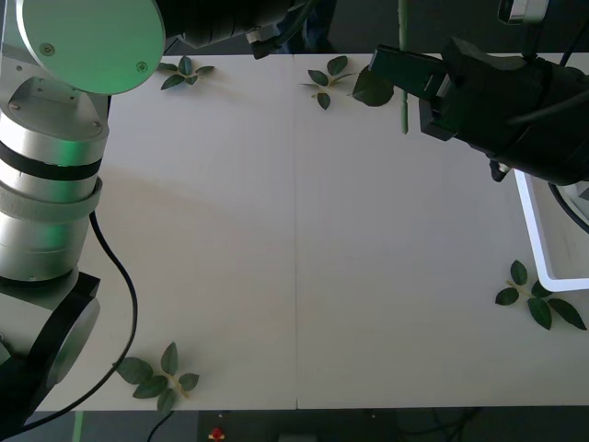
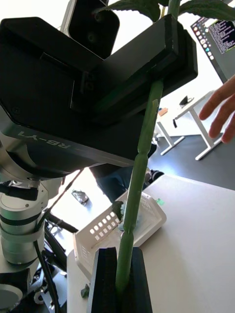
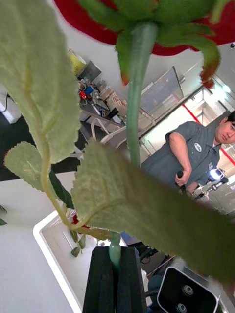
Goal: Place the red flowers into the right box and the blue flowers into the left box. If a person shows an open palm, hand one flower to the person first, then continue sorting.
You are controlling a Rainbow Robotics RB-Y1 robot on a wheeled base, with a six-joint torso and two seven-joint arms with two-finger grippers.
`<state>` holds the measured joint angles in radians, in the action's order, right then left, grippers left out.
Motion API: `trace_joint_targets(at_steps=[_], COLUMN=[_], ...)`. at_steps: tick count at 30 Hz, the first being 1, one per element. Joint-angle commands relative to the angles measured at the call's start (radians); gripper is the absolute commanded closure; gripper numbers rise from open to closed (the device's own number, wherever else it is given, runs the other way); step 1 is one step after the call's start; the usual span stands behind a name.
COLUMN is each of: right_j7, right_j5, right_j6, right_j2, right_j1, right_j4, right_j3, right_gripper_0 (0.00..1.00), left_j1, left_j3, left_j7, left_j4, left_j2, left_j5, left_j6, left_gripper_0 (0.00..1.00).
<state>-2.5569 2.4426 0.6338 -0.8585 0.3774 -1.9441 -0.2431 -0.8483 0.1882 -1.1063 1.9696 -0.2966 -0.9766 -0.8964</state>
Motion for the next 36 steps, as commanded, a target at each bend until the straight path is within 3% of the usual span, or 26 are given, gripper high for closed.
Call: trace_joint_targets(at_steps=[1,2,5,28,36], right_j7=[0.01,0.01,0.01,-0.006,-0.025], right_j5=[-0.007,-0.007,-0.007,-0.005,-0.062], right_j6=[-0.008,-0.008,-0.011,-0.031,-0.148], right_j2=[0.03,0.03,0.03,0.029,0.026], right_j1=[0.035,0.035,0.035,0.021,-0.006], right_j4=[-0.015,-0.015,-0.015,-0.015,-0.015], right_j3=[-0.001,-0.001,-0.001,0.016,0.059], right_gripper_0=[1.0,1.0,1.0,1.0,1.0], left_j1=[0.005,0.005,0.005,0.005,0.005], left_j3=[-0.016,-0.016,-0.016,-0.016,-0.016], left_j7=[-0.035,-0.035,-0.035,-0.035,-0.035], left_j4=[0.037,0.037,0.037,0.037,0.037], left_j2=[-0.012,-0.012,-0.012,-0.012,-0.012], left_j5=[-0.008,-0.008,-0.008,-0.008,-0.008], left_j6=[0.013,0.013,0.013,0.013,0.013], left_gripper_0=[1.0,0.98,0.03,0.0,0.0])
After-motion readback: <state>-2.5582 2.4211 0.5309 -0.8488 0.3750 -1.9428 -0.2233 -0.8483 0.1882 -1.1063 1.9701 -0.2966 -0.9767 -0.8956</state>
